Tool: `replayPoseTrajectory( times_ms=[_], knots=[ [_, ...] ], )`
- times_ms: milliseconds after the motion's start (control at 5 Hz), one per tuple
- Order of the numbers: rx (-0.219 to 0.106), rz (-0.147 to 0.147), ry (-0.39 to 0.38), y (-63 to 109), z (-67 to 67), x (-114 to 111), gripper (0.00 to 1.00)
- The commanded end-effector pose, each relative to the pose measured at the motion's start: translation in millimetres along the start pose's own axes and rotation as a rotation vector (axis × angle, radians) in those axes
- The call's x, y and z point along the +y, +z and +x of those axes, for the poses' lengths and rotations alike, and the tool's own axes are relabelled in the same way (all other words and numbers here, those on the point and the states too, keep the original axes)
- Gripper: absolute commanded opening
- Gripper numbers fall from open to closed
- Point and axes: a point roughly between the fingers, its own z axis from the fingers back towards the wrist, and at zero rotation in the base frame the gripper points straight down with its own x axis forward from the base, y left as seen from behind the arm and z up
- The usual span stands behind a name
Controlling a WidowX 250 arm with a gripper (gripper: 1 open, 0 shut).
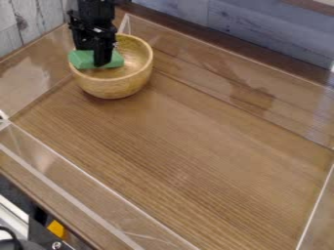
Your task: Put the green block in the brown bowl
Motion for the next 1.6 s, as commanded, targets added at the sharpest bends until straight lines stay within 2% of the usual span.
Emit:
replayPoseTrajectory(
  times_ms=[0, 400, 600, 1200, 1400],
  knots=[
    [0.003, 0.01, 0.06, -13.9, -9.8, 17.4, 0.0],
    [0.024, 0.007, -0.012, -44.5, -5.7, -0.3, 0.0],
    [0.034, 0.003, -0.018, -47.1, -4.8, -2.6, 1.0],
    [0.057, -0.003, -0.022, -40.3, -4.1, -3.3, 1.0],
    [0.065, -0.011, 0.027, -39.4, -8.4, -8.9, 1.0]
  ],
)
